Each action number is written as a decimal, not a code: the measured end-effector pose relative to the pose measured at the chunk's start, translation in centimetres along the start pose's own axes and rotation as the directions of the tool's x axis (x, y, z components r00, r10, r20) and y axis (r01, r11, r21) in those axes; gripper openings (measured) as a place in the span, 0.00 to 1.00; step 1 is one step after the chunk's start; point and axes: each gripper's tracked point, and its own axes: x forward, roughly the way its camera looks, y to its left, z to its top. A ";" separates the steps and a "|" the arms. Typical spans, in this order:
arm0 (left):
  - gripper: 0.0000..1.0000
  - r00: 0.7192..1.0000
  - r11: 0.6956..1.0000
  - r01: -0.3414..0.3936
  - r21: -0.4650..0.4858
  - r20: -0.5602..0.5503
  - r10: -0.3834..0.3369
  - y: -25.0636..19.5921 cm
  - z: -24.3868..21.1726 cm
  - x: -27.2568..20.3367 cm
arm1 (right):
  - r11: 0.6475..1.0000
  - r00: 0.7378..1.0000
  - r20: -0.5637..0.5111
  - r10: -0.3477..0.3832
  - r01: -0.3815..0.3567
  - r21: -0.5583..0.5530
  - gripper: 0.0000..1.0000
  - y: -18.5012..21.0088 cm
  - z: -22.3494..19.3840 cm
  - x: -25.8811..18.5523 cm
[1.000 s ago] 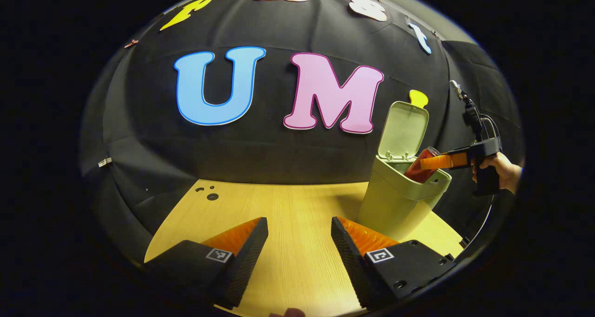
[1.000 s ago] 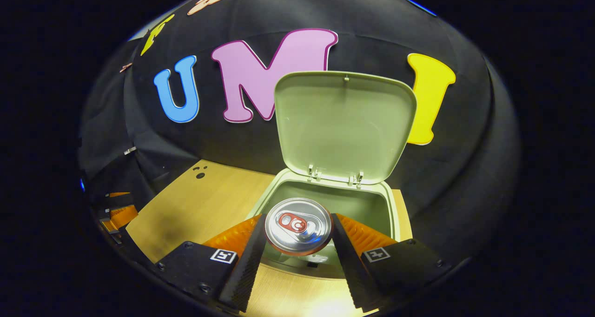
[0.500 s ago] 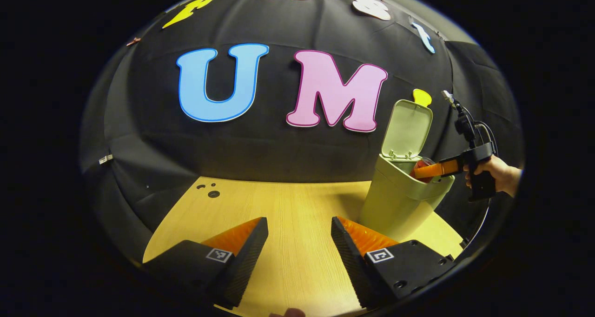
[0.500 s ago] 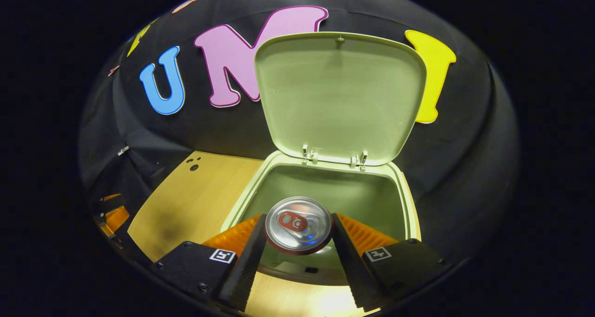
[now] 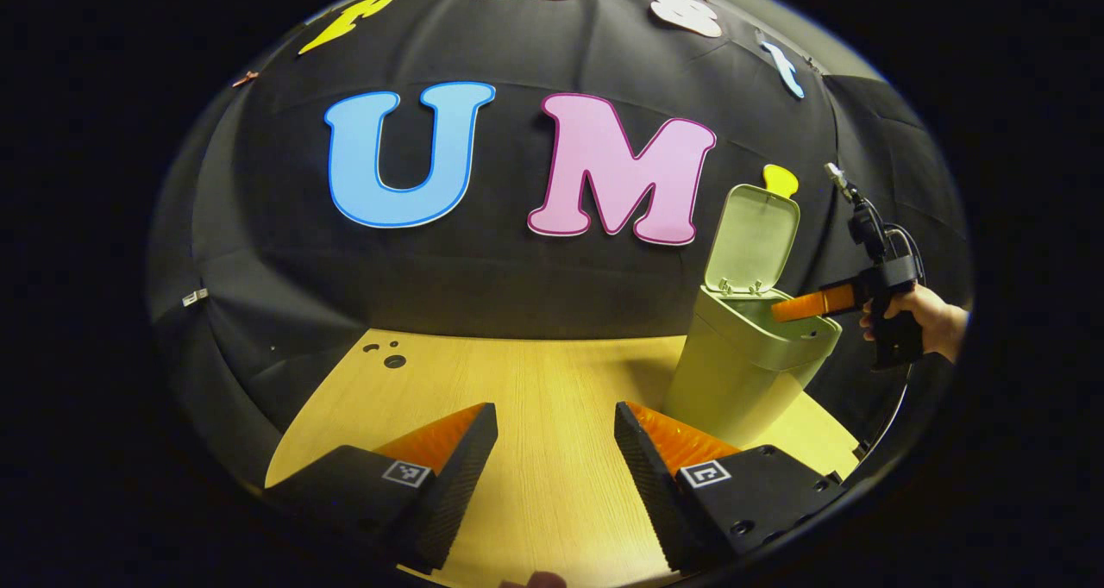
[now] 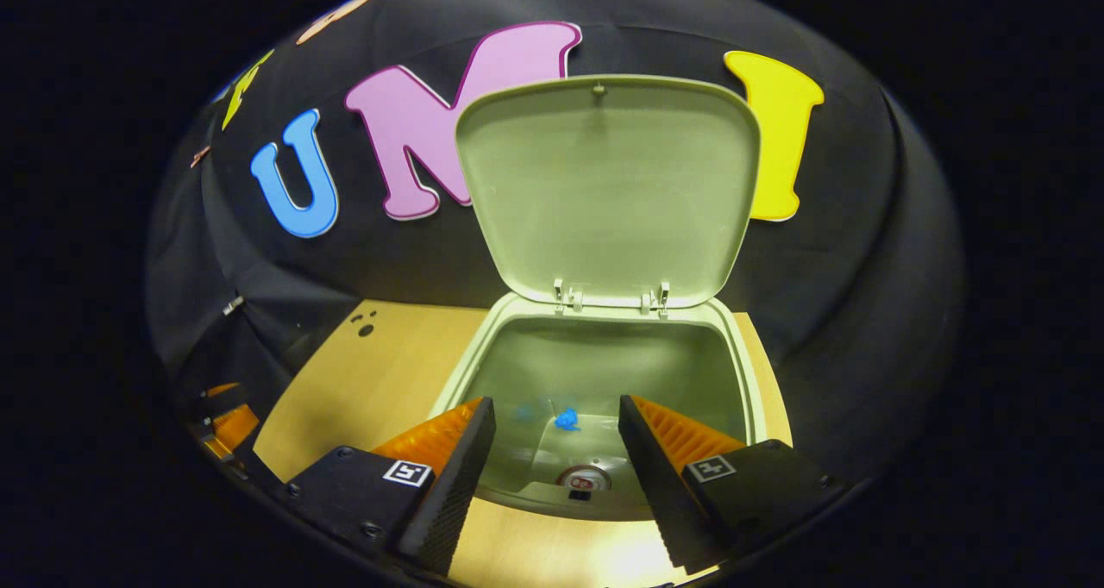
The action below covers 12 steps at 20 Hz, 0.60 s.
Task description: Press the lid of the desktop garbage bin to open it, pick up the crumpled paper on the desktop and throw it into the bin, then pick up the pop can on the desktop and drop it into the bin, and finally close the garbage bin lid.
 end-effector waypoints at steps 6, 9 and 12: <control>0.89 1.000 1.000 0.009 0.011 0.009 -0.009 -0.4 0.2 -0.5 | 1.000 0.986 0.168 -0.018 0.015 0.016 0.99 0.0 5.4 -4.3; 0.89 1.000 1.000 0.018 0.012 0.013 -0.019 -0.8 0.4 -0.7 | 1.000 0.967 0.255 -0.018 0.023 -0.015 0.99 0.2 9.2 -6.2; 0.89 1.000 1.000 0.024 0.014 0.017 -0.025 -0.9 0.0 -1.1 | 0.999 0.941 0.338 -0.018 0.034 -0.040 0.98 0.8 13.2 -7.4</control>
